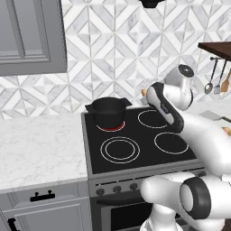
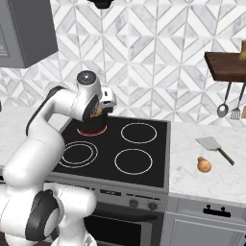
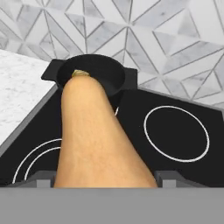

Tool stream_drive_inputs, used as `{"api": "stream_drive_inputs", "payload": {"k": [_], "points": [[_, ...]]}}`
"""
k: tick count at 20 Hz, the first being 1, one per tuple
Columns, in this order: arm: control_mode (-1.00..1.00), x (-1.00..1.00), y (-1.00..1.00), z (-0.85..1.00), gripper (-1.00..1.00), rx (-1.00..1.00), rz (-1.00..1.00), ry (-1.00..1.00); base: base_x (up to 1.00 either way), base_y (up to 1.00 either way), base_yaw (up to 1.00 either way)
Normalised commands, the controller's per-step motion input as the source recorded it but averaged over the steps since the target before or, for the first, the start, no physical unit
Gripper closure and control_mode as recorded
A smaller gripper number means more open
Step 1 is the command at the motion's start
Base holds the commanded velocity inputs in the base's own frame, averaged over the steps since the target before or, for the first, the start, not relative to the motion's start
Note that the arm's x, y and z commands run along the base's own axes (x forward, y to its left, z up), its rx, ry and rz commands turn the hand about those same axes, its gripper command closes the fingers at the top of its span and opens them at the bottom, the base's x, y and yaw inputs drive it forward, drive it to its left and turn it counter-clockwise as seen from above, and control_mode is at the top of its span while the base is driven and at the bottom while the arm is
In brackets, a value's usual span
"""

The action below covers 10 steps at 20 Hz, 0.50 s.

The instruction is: Put the squash and squash in the pot. Retrieve the spatula and lightly stir the vegetables in the pot.

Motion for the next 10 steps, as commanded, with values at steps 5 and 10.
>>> {"api": "stream_drive_inputs", "payload": {"k": [5, 10], "points": [[-1.00, 0.67, 0.91, 0.19, 1.00, 0.00, 0.07, -0.04, 0.00, 0.00, 0.00], [-1.00, 0.80, 0.67, -0.16, 1.00, 0.00, 0.03, 0.00, 0.00, 0.00, 0.00]]}}
